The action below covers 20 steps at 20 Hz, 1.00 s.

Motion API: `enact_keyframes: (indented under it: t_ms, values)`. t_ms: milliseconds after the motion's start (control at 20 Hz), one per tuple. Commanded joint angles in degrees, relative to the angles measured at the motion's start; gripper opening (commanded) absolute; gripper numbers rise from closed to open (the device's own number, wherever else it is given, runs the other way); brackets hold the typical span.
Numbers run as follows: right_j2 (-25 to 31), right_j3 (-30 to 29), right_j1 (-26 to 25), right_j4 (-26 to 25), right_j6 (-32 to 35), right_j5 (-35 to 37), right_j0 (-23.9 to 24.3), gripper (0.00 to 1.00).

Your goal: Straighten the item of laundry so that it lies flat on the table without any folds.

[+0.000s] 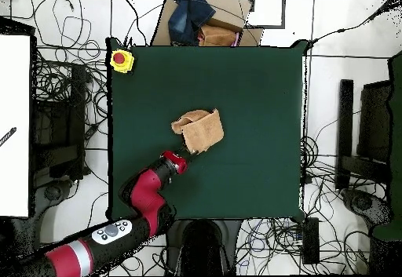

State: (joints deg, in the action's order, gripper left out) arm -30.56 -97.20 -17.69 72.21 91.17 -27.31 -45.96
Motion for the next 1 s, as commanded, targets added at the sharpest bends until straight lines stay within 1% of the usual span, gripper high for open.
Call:
enact_keyframes:
  t_ms: [50,350,600,900,1000]
  values:
    - [9.95,8.17,-3.55,5.64,1.4,-0.49,-0.34,1.0]
    - [9.68,8.19,-3.97,7.14,0.41,-0.97,-0.61,1.0]
    - [9.24,8.29,-4.33,6.95,0.92,-0.77,-0.63,1.0]
    - [9.35,8.54,-4.78,8.31,0.34,-1.85,-0.71,1.0]
    - [9.66,8.15,-4.57,9.65,-0.69,-2.34,-1.04,1.0]
